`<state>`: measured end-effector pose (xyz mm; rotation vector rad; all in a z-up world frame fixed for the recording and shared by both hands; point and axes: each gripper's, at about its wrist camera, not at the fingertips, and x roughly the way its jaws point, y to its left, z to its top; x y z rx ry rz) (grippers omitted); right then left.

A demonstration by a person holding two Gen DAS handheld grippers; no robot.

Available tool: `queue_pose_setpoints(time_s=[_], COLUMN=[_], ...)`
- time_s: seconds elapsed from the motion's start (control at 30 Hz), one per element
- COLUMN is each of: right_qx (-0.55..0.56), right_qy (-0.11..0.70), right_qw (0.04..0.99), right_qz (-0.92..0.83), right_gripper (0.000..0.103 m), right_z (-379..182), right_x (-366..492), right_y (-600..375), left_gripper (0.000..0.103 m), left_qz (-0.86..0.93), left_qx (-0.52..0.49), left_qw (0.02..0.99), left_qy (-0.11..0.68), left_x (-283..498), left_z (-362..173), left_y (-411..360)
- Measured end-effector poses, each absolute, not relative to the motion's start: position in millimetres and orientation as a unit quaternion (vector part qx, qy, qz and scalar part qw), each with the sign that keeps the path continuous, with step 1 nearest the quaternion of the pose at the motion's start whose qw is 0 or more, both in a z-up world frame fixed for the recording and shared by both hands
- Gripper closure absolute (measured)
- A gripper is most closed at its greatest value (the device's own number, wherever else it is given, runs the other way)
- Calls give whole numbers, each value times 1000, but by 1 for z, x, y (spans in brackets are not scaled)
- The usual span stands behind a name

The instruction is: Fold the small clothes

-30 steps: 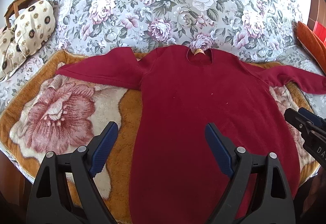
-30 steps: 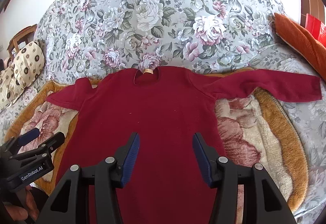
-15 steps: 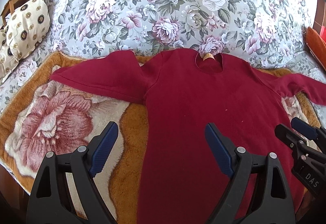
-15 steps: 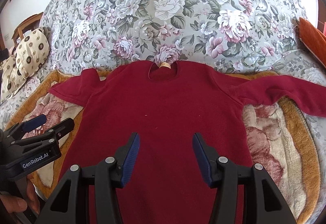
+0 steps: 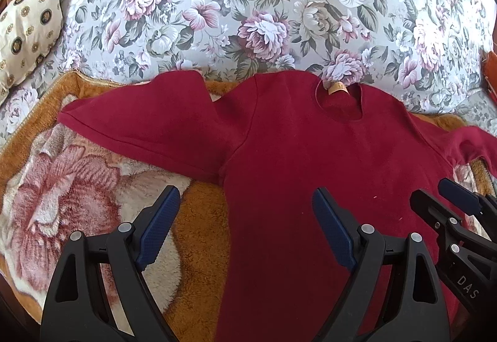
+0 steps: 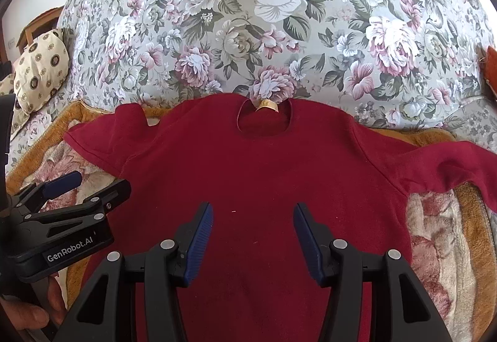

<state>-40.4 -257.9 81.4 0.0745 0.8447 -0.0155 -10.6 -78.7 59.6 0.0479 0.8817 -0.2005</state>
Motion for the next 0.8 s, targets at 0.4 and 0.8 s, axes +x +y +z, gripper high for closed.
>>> queue_pose_setpoints(time_s=[0.4,0.8], right_qx=[51,53], right_qy=[430,440], right_qw=[901,897], right_qz=[0,9], right_gripper=[51,51], right_z=[63,57], right_x=[-3,11], right_y=[-248,-237], left_gripper=[16,16], left_qz=[-77,-67], left_qx=[-2,-7], left_qw=[896,900], left_qy=[437,431], left_x=[5,10], left_z=[51,53], left_y=[-60,-52])
